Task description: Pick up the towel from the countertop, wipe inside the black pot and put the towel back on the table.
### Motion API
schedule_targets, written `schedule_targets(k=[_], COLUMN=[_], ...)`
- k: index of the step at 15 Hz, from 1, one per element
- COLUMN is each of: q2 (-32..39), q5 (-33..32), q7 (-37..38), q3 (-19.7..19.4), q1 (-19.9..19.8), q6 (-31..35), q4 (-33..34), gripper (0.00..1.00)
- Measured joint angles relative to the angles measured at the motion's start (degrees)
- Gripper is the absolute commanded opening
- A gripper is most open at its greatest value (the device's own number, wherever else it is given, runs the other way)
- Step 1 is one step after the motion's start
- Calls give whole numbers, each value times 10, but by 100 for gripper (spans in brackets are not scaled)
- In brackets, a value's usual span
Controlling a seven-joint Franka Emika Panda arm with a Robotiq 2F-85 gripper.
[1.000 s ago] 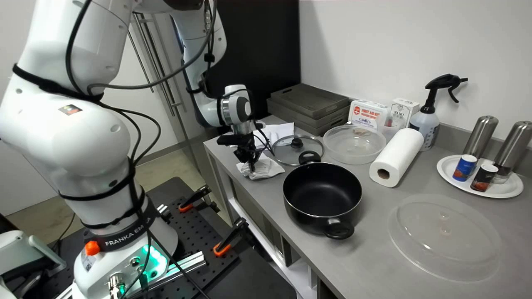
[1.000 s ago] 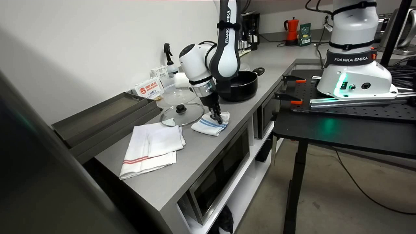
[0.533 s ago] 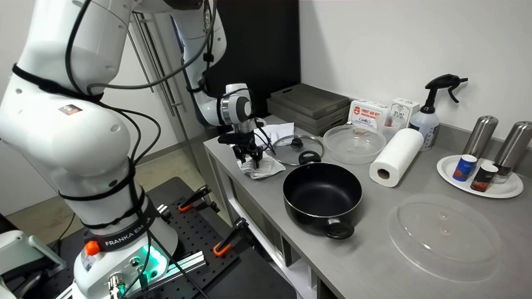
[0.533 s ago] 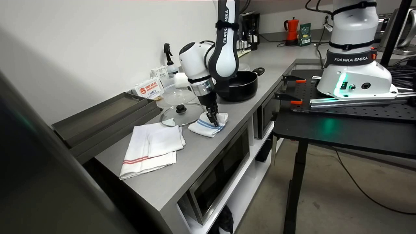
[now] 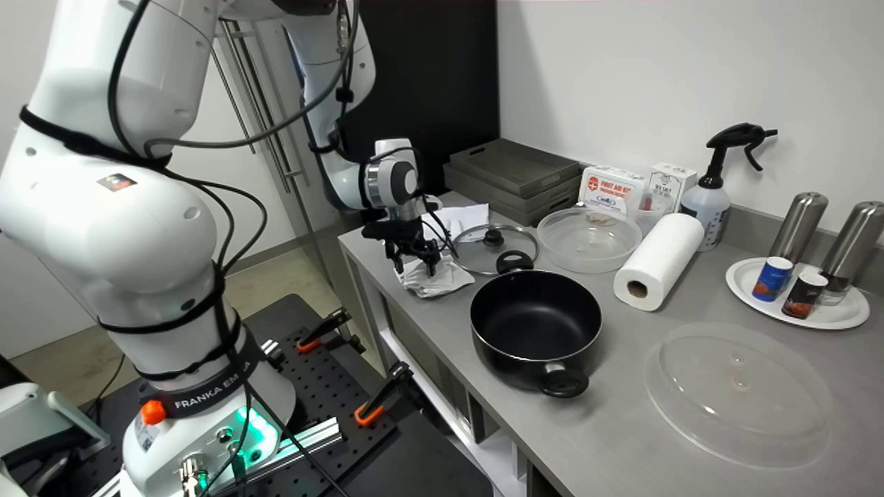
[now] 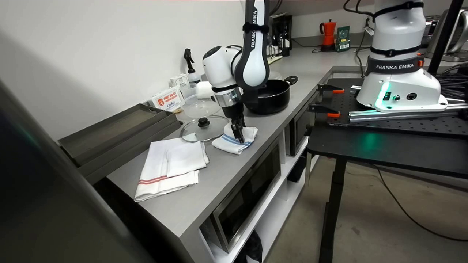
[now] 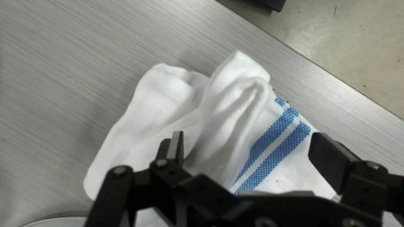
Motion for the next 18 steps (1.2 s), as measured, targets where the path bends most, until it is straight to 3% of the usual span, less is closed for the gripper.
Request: schedule_targets(k=[5, 11, 18], q2=[-34, -129, -233], q5=[2, -1, -11], q7=[0, 2, 19], q3=[-13, -77, -135], q1=[2, 27, 35], q6=[27, 69, 74], q4=[-34, -117, -203], gripper=[100, 100, 100])
